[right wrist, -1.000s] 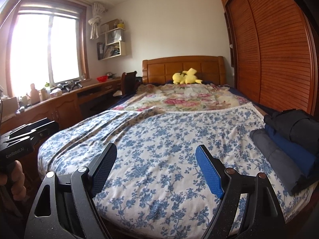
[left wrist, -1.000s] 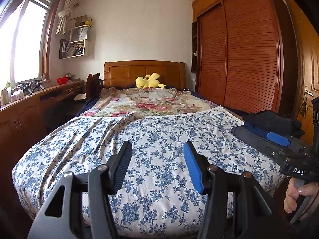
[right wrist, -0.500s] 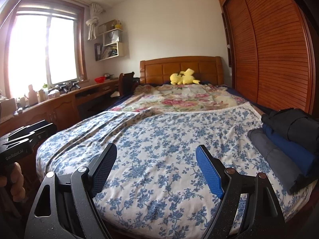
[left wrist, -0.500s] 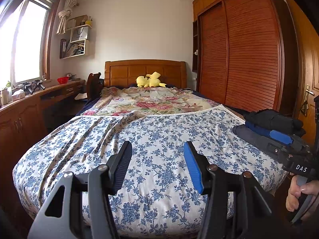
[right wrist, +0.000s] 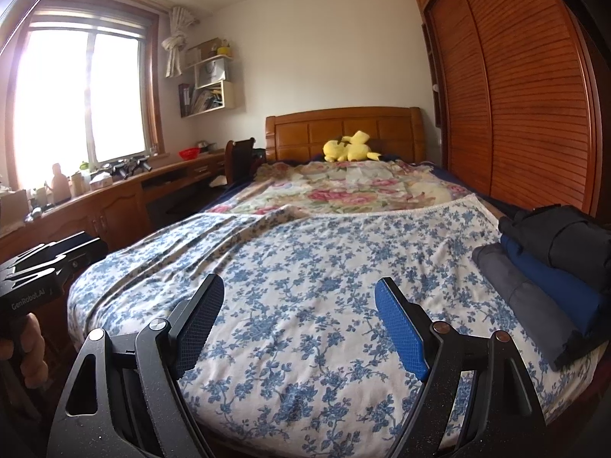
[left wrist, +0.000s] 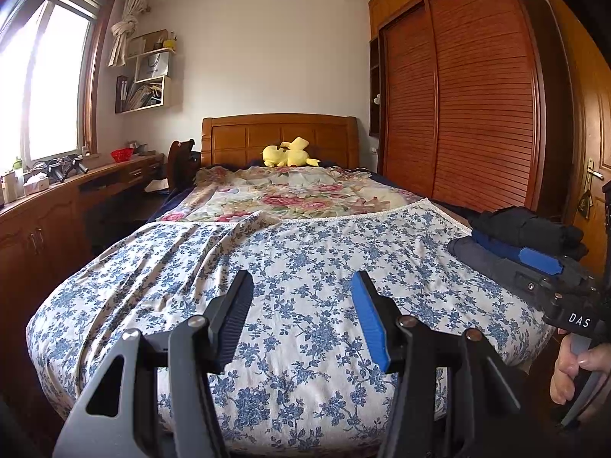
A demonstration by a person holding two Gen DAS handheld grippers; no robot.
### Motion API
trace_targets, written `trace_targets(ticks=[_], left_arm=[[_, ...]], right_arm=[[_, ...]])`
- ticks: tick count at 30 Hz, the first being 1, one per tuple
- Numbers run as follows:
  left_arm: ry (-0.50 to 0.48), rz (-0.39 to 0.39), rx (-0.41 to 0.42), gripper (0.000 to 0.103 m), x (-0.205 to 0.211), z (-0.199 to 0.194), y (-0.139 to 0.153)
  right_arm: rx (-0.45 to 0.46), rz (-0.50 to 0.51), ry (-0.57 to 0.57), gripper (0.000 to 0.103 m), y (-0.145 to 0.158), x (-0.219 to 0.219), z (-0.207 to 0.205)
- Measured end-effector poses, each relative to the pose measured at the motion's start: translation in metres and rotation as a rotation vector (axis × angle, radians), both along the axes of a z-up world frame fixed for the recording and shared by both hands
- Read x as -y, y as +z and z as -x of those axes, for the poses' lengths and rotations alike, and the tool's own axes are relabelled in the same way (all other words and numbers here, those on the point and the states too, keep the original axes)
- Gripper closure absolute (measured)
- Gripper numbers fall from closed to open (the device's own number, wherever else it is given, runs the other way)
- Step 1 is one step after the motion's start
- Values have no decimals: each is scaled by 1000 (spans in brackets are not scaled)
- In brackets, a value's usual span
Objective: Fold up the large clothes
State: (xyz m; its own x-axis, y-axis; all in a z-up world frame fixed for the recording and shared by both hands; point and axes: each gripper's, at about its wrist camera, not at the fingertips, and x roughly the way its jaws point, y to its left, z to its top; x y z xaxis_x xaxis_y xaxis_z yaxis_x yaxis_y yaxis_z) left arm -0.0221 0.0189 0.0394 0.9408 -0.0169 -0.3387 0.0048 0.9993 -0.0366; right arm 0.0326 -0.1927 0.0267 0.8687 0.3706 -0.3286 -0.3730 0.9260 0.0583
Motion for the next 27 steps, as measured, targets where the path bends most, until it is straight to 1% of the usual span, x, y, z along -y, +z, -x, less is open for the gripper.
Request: trace_targets(ticks=[27], left_arm=[[5,-5,12,50,2,3,4]], right_arm=[[-1,0,0,20,0,0,-1]])
